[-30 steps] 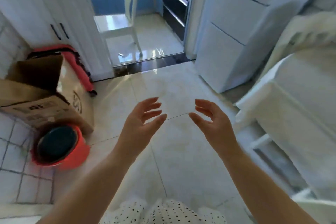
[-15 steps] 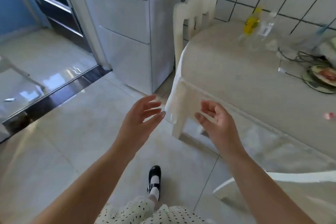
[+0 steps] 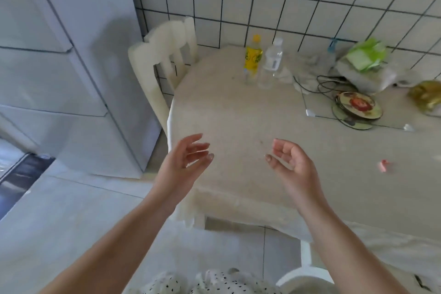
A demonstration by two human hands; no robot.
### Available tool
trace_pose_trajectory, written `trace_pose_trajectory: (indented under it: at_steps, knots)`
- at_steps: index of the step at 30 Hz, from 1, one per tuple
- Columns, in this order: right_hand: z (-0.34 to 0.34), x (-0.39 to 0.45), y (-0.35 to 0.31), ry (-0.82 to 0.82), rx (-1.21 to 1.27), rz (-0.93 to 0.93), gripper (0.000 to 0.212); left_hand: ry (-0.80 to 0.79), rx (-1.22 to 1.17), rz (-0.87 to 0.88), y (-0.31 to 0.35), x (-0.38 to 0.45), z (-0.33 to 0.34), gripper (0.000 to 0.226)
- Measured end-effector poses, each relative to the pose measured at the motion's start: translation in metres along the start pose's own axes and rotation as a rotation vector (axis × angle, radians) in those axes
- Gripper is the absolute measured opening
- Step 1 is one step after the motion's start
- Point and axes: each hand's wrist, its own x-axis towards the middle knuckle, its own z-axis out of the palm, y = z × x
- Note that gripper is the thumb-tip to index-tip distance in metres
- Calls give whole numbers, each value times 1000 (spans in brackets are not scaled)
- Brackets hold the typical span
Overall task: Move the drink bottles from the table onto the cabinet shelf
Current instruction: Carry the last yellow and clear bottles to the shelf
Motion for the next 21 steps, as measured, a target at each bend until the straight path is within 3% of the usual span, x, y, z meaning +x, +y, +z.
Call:
trace_pose_trajectory:
  at_steps: [10, 21]
  knots:
    - [-19, 184, 29, 81, 8, 33, 32, -38, -20, -22, 19, 203, 62, 36]
    - [-27, 376, 66, 111, 52, 42, 48, 91, 48, -39, 19, 394, 127, 41]
